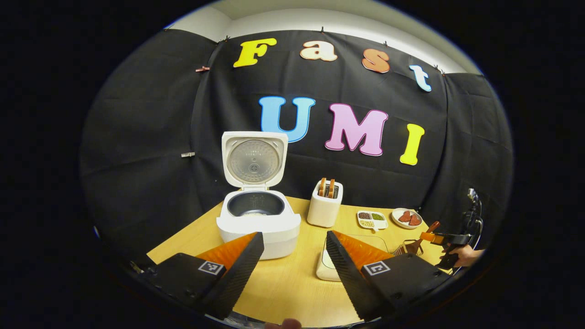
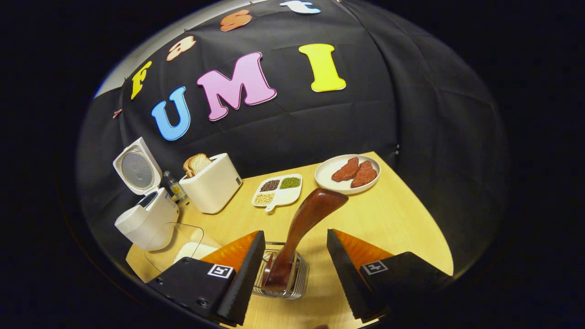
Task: Close the left gripper, press the button to open the rice cooker; take a wooden spoon from the chopstick holder with the right hand, scoop a spoonful of rice and pour it into the rice cooker, then put the wooden spoon back into the chopstick holder.
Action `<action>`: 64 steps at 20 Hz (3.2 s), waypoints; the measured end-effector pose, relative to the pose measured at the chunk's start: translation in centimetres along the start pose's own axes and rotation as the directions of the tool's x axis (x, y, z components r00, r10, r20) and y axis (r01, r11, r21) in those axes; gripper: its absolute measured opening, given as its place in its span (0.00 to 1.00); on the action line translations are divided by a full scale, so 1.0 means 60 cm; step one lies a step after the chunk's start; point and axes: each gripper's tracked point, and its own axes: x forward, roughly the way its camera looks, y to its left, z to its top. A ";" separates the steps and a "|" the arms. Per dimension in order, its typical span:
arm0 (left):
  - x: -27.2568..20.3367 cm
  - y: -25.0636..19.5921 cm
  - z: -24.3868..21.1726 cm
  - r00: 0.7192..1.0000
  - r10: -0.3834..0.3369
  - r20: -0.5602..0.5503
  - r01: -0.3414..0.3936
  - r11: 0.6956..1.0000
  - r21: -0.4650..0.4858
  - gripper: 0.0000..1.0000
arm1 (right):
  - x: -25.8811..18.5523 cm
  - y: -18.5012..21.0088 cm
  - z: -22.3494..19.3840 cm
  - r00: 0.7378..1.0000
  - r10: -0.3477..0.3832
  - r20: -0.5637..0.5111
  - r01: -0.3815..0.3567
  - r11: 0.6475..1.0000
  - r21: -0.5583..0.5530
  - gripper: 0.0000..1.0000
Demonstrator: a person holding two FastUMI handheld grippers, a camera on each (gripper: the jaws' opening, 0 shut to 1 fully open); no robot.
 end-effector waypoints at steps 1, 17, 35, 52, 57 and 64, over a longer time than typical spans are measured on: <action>0.000 0.001 -0.004 1.000 0.007 -0.006 -0.007 1.000 0.012 0.95 | 0.008 0.005 0.005 1.000 0.022 0.007 -0.022 1.000 0.020 0.83; -0.021 0.061 -0.007 1.000 0.000 -0.025 0.001 0.999 0.040 0.95 | -0.002 0.044 -0.041 0.999 -0.030 -0.040 0.030 0.999 0.011 0.20; -0.026 0.131 -0.015 0.998 -0.070 -0.006 0.070 0.998 -0.006 0.95 | -0.110 0.251 0.122 0.989 0.048 0.137 -0.031 0.992 -0.122 0.13; 0.016 0.166 -0.023 0.993 -0.106 -0.050 0.105 0.994 -0.013 0.94 | 0.050 0.375 -0.124 0.988 -0.099 -0.121 0.011 0.813 -0.581 0.14; 0.030 0.181 -0.019 0.993 -0.102 -0.055 0.102 0.995 -0.007 0.94 | 0.065 0.391 -0.165 0.985 -0.118 -0.126 0.025 0.820 -0.572 0.14; 0.048 0.201 -0.023 0.994 -0.088 -0.070 0.088 0.996 -0.001 0.94 | 0.065 0.451 -0.201 0.986 -0.017 -0.167 -0.025 0.970 -0.241 0.14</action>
